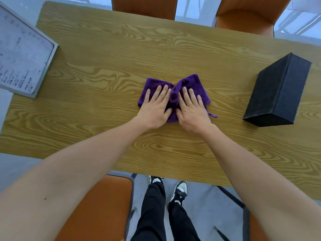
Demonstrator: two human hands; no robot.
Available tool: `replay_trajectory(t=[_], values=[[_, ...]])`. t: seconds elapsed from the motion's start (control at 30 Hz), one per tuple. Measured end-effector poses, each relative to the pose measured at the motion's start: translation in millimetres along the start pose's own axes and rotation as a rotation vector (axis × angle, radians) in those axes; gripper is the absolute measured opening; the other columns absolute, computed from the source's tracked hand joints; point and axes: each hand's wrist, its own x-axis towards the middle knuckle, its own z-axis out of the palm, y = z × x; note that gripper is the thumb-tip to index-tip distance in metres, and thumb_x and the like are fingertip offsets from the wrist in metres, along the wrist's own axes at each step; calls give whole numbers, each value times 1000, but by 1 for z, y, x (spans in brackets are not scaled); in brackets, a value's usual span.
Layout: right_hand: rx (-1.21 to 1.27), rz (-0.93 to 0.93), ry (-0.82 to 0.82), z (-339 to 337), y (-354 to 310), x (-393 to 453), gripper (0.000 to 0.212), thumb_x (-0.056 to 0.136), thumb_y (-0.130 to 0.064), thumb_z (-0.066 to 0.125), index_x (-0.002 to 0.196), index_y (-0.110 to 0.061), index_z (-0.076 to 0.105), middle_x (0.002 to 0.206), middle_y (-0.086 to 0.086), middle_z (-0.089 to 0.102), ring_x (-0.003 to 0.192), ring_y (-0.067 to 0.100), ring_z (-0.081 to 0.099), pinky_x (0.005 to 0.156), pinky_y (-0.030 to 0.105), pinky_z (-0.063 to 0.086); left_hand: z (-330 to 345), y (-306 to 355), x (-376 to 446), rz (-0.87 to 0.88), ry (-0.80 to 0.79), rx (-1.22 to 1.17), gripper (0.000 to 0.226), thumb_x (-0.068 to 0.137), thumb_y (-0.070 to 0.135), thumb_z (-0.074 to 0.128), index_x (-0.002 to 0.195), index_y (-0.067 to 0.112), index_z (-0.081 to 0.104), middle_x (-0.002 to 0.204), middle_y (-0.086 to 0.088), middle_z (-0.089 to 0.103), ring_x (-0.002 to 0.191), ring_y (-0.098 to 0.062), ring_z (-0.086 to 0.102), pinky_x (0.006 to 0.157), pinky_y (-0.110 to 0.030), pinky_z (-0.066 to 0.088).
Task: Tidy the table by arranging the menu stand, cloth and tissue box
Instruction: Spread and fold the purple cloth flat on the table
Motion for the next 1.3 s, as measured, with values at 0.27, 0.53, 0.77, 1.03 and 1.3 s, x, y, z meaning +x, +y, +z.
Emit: replay_trajectory(t=[0.27,0.53,0.77,1.03,1.3], values=[[57,123,13,11,-12,-26,68,105,-48,30,164,-25,5,173,9,-6,159,31,-8,126,54,-1,11,11,-33,-170,22,-47,71,103,55,31,162,25,4,170,-3,-6,156,-26,-8,122,-59,-5],[51,110,0,36,-13,-103,68,105,-48,38,164,-24,13,173,13,3,159,34,0,125,57,6,36,48,-93,-207,-28,-43,73,102,56,33,162,27,2,170,-3,-8,156,-27,-9,121,-61,-3],[42,169,6,63,-9,-176,70,104,-49,42,163,-17,23,170,19,14,157,41,11,122,61,16,66,92,-149,-256,-5,-43,69,101,58,35,161,33,10,170,-6,-1,156,-29,-3,120,-62,2],[33,114,-15,56,1,-167,72,105,-54,35,165,-24,10,172,12,-3,159,34,-4,125,55,6,61,90,-144,-250,-11,-9,71,101,60,31,161,33,3,170,-7,-7,156,-30,-7,121,-61,-1],[61,57,-2,23,-14,-79,67,106,-49,34,165,-26,10,173,8,-1,159,30,-5,126,53,2,26,37,-83,-244,14,-3,70,102,59,29,161,34,2,170,-6,-6,156,-28,-7,122,-59,0]])
